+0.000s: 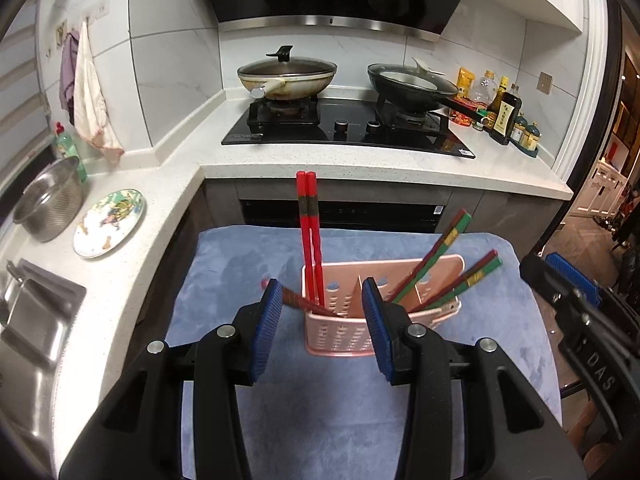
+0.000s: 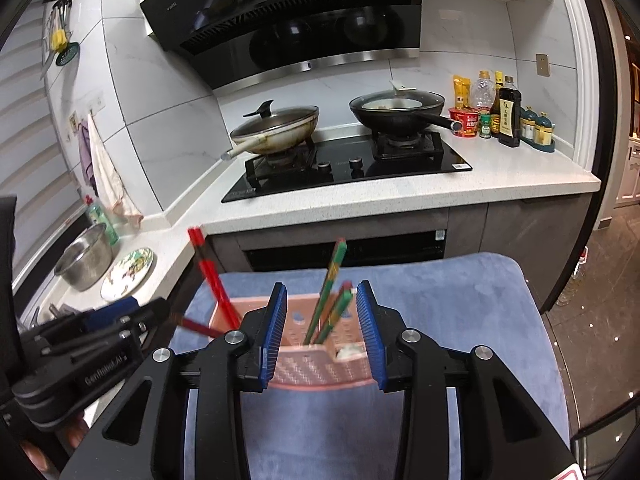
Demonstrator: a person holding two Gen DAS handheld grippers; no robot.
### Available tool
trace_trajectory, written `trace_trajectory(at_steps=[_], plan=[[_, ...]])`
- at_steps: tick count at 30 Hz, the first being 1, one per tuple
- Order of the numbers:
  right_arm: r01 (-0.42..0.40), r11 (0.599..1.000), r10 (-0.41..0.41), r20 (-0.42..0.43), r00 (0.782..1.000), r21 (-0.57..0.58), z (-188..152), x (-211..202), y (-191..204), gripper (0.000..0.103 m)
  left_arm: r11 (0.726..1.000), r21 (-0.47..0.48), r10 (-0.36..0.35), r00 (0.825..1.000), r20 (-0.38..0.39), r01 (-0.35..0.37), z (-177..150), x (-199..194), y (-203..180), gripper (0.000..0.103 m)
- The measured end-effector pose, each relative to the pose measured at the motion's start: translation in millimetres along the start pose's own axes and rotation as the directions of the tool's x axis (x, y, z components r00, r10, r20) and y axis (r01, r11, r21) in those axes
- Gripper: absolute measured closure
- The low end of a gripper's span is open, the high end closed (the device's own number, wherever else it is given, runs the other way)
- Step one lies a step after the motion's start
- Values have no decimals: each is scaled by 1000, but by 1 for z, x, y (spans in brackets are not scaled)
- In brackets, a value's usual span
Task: Organize utensils
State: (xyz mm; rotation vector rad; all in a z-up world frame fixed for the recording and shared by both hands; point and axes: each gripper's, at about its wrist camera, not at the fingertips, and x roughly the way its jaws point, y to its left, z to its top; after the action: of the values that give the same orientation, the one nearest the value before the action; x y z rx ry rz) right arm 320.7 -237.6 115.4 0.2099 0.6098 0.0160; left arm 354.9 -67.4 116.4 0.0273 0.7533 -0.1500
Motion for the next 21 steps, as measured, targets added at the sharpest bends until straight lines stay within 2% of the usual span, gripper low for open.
trace_trajectory(at_steps=[3, 5, 9, 15, 18, 21], plan=[[4, 1000, -4, -13, 1000, -14, -12, -8, 1, 67, 1000, 8, 9, 1000, 3, -9, -8, -9, -1, 62], [9, 1000, -9, -17, 1000, -22, -19, -14, 1, 67, 1000, 9, 13, 1000, 9, -13, -14, -15, -2, 55], [11, 999, -12, -25, 1000, -31, -32, -24, 3, 62, 999, 23, 26, 999, 19, -27, -26, -27, -4, 54], [31, 998, -33, -44, 998, -58, -51, -35, 10, 60, 999, 30, 36, 999, 23, -36, -41, -37, -5, 53], [41, 997, -44, -46, 998, -63, -57, -40, 12, 53, 999, 32, 42, 999, 29, -43, -47, -41, -5, 50], [43, 997, -47, -50, 998, -68, -63, -43, 13, 52, 998, 33, 45, 999, 29, -46, -53, -45, -5, 47]])
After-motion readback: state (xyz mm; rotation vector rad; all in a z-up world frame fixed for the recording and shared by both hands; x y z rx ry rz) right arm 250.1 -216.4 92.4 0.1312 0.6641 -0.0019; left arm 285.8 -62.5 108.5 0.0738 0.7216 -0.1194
